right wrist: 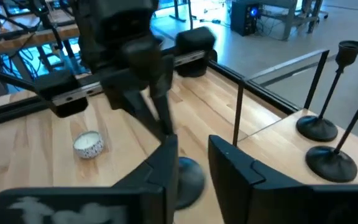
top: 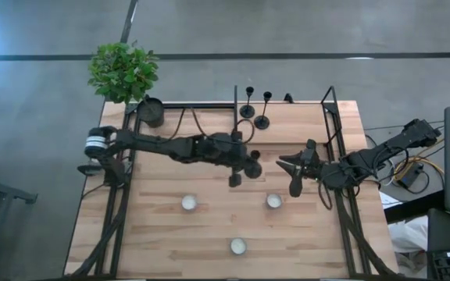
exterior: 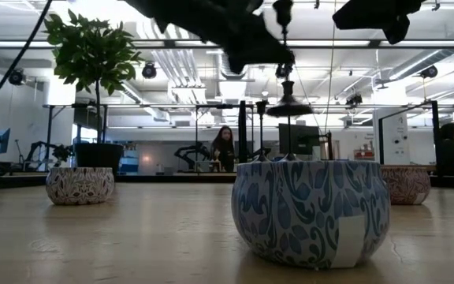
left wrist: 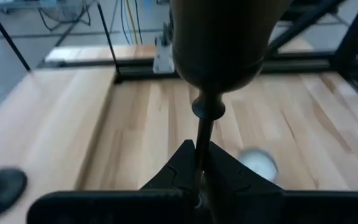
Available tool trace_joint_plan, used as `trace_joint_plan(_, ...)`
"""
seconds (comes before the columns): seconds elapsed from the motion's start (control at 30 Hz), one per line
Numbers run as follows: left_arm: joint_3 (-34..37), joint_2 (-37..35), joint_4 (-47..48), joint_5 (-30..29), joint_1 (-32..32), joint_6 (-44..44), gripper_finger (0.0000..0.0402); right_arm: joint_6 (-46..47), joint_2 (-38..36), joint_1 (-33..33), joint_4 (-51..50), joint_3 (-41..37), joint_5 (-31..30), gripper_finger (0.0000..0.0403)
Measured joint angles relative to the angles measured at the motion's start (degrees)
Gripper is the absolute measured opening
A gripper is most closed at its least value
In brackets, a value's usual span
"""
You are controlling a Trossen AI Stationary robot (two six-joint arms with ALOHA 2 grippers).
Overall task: Pick & Place candle stick holders
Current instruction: Put the black candle holder on the shelf
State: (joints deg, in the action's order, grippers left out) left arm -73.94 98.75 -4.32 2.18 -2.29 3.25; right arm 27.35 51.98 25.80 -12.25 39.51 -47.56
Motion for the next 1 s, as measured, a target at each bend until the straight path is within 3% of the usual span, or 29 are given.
trace_joint_plan(0.23,-5.7,2.5,0.6,3.2,-2.2,0.1,0.002,-1.8,2.3,-1.2,3.6,0.0,-0.4,0.0118)
trace_joint_plan(0.47,-6.5,3.1,0.8,4.9,-2.4,0.8,0.002,-1.8,4.9,-6.4,7.4,0.6,0.2,0.0134)
trace_joint_plan(0.6,-6.5,3.1,1.0,4.9,-2.4,0.8,0.002,-2.3,5.5,-8.6,9.2,0.6,5.2,0.0141)
trace_joint_plan(1.0,-6.5,3.1,0.9,4.9,-2.8,1.2,0.002,-7.9,11.2,-11.3,20.0,0.6,10.7,0.0117)
